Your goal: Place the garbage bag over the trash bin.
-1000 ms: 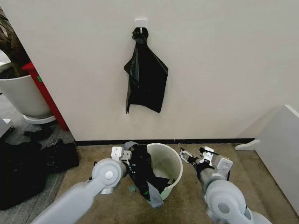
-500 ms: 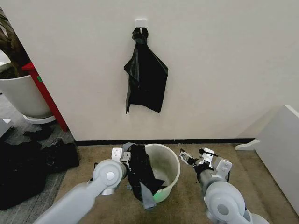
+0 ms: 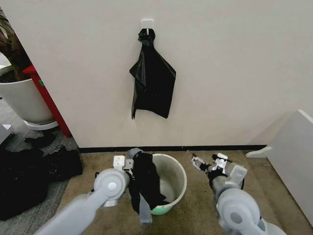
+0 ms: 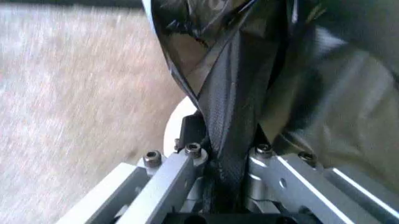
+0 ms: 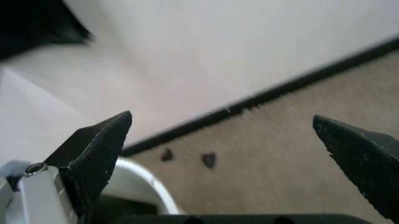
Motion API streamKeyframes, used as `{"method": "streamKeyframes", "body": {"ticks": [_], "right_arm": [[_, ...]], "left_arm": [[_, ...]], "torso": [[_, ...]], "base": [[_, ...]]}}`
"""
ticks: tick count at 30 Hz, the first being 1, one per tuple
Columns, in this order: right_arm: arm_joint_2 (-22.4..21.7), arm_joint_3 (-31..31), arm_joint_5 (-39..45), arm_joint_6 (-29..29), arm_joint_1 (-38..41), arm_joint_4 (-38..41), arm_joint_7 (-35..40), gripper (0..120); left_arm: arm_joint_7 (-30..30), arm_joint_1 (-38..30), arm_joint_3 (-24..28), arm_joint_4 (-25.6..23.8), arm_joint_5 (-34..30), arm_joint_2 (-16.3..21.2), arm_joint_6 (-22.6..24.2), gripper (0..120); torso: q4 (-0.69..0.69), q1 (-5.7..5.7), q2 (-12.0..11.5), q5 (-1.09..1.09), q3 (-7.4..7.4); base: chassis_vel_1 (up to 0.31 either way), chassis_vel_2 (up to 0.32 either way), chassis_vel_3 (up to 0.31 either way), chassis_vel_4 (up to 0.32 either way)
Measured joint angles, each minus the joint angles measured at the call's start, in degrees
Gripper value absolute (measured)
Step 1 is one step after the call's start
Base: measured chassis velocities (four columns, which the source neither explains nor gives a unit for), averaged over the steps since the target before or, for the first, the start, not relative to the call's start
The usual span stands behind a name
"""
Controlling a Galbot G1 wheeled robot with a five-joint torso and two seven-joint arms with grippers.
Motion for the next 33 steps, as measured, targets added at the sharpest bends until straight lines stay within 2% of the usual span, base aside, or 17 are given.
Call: {"method": "streamKeyframes", "body": {"ticks": [4, 8, 11, 13, 20, 33], "right_arm": [[-1.7, 0.7, 0.8, -0.7, 0.6, 3.6, -3.7, 100], [-2.7, 0.1, 1.3, -1.3, 1.7, 5.6, -8.3, 100], [-3.2, -0.7, 2.1, -1.6, 3.3, 6.8, -12.9, 100], [-3.9, -1.0, 3.4, -1.7, 4.9, 7.7, -17.4, 100], [-6.4, -1.9, 4.9, -2.3, 5.5, 7.8, -26.2, 100], [-5.5, -3.9, 17.0, -4.4, 8.3, 7.7, -29.3, 100]], "left_arm": [[3.3, -0.4, -3.8, -5.2, -2.0, 2.5, -1.9, 6], [5.9, -1.0, -4.9, -8.8, -1.9, 4.6, -4.1, 6], [8.9, -1.3, -5.1, -11.1, 0.8, 6.4, -6.2, 6], [12.4, -1.3, -5.1, -12.5, 5.0, 8.2, -9.1, 6], [16.0, -1.9, -5.0, -13.1, 7.6, 9.4, -13.0, 6], [17.5, -3.1, -4.2, -11.7, 7.6, 8.6, -14.3, 6]], "torso": [[-0.01, 0.00, 0.0, 0.02, 0.00], [-0.01, 0.00, 0.0, -0.01, 0.00], [-0.02, 0.00, 0.0, 0.00, 0.00], [0.00, 0.00, 0.0, 0.00, 0.00], [-0.01, 0.00, 0.0, -0.01, 0.00], [-0.02, 0.00, 0.0, 0.00, 0.00]], "base": [[0.000, 0.000, 0.000, 0.000], [0.000, 0.000, 0.000, 0.000], [0.000, 0.000, 0.000, 0.000], [0.000, 0.000, 0.000, 0.000], [0.000, 0.000, 0.000, 0.000], [0.000, 0.000, 0.000, 0.000]]}}
